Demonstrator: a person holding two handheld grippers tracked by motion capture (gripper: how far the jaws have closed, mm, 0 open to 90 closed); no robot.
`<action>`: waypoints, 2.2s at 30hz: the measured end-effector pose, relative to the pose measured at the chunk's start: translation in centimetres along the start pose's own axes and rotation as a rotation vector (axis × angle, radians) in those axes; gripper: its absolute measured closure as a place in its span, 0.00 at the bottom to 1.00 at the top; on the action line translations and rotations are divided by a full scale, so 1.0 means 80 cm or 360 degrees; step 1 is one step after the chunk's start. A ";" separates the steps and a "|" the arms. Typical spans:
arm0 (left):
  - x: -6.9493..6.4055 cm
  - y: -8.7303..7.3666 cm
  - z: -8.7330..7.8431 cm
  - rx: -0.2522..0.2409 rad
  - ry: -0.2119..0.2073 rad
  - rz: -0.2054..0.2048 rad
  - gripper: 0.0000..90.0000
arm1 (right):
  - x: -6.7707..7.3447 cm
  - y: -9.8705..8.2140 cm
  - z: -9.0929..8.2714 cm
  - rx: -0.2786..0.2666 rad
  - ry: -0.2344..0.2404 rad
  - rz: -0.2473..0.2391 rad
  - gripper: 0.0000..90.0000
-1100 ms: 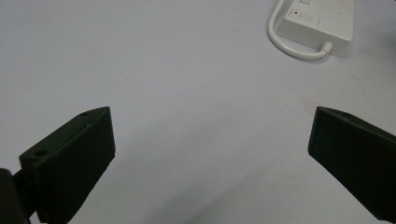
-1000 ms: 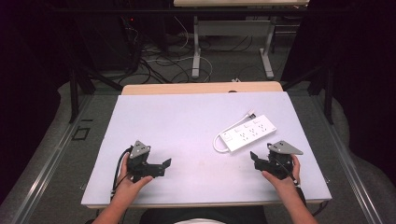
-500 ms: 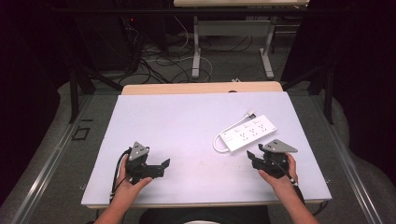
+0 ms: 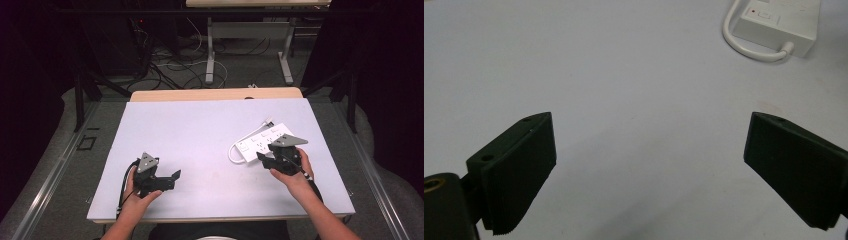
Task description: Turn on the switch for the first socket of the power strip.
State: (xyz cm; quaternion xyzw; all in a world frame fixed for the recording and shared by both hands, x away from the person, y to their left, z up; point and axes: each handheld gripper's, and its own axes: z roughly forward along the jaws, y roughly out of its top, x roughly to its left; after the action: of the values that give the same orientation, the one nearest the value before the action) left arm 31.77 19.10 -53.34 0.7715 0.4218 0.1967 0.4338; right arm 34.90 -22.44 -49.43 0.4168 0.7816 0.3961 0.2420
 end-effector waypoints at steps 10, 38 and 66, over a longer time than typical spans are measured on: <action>0.000 -0.001 -0.004 -0.0014 0.0007 -0.0002 0.11 | 0.000 0.054 0.006 0.0013 -0.0038 -0.0180 0.50; 0.001 -0.002 -0.007 -0.0036 0.0022 -0.0002 0.11 | -0.028 0.097 0.080 0.0296 0.0021 0.0021 0.75; 0.003 -0.003 -0.006 -0.0036 0.0020 -0.0017 0.12 | -0.053 0.085 0.124 0.0556 0.0024 0.0252 1.00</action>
State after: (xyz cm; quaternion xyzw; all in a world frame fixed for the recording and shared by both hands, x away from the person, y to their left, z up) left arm 31.48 19.60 -53.29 0.7629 0.4264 0.2040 0.4410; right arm 47.33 -19.59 -49.29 0.5097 0.8050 0.2754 0.1281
